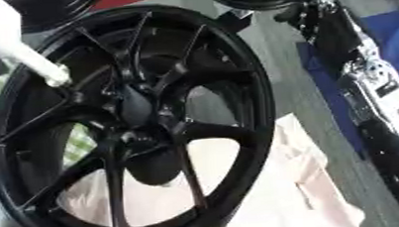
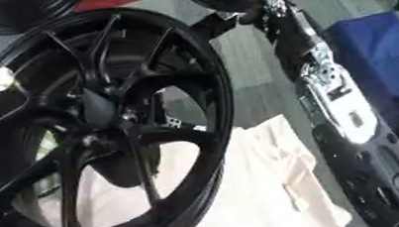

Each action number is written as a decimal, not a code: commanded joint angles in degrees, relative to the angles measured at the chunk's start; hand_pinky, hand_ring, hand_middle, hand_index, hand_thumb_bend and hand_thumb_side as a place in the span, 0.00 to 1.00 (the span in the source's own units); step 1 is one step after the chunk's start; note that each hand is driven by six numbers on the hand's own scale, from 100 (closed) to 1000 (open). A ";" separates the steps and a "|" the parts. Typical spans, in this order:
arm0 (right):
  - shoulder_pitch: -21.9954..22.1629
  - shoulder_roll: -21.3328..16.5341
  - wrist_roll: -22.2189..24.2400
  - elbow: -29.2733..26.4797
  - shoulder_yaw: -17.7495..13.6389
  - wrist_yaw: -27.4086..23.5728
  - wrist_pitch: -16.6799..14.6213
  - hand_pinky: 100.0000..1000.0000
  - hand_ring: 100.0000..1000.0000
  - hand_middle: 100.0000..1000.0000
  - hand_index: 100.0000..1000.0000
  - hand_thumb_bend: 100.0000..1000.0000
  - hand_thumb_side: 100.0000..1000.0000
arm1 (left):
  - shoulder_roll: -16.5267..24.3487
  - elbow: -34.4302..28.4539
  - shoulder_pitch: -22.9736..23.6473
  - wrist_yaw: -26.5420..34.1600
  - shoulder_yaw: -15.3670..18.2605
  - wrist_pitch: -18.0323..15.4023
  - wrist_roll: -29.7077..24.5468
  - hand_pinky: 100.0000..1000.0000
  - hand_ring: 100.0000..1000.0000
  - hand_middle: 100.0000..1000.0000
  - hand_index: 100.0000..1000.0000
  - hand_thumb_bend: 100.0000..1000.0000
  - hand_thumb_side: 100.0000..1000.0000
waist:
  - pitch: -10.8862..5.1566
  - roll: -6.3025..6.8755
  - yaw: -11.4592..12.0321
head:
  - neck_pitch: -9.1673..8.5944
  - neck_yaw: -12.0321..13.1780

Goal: Pull the pin out of the wheel hub.

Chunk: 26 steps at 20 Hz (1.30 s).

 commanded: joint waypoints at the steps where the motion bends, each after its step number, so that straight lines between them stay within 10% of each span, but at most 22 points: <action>1: 0.02 -1.44 -0.94 -1.51 -1.26 -0.04 -0.56 1.00 0.71 0.46 0.68 0.00 0.71 | 6.18 0.14 2.27 1.10 6.00 10.40 -7.19 0.66 0.38 0.25 0.33 0.21 0.04 | -1.88 -0.42 0.71 | 0.06 -1.37; 11: 0.51 -1.96 -3.53 -3.10 -3.38 -0.21 -2.37 1.00 0.71 0.46 0.67 0.00 0.68 | 15.63 3.02 16.24 4.02 20.17 11.20 2.42 0.67 0.39 0.26 0.34 0.20 0.04 | -1.85 -2.74 3.15 | -1.57 -5.76; 18: 0.55 -1.65 -4.05 -3.65 -3.32 -0.48 -2.88 1.00 0.71 0.46 0.67 0.00 0.68 | 12.35 12.19 26.72 1.21 22.98 7.85 8.89 0.67 0.40 0.28 0.37 0.17 0.01 | -1.75 -4.08 2.67 | -3.87 -5.87; 20: 0.36 -1.46 -4.17 -3.63 -3.29 -0.58 -2.86 1.00 0.71 0.46 0.67 0.00 0.68 | 10.65 12.59 29.75 2.24 23.18 6.10 10.75 0.71 0.45 0.39 0.49 0.24 0.17 | -1.69 -4.29 2.23 | -3.91 -6.21; 21: 0.23 -1.42 -4.17 -3.65 -3.23 -0.65 -2.86 1.00 0.71 0.46 0.67 0.00 0.68 | 9.97 12.19 31.38 2.72 23.41 5.12 11.76 0.77 0.56 0.56 0.71 0.43 0.51 | -1.69 -4.36 1.98 | -3.81 -6.29; 26: -0.13 -1.47 -4.07 -3.84 -3.01 -0.85 -3.00 1.00 0.71 0.46 0.67 0.00 0.68 | 7.15 10.44 39.52 3.05 24.87 0.37 16.77 0.85 0.70 0.74 0.87 0.61 0.68 | -1.77 -4.68 1.10 | -3.36 -5.68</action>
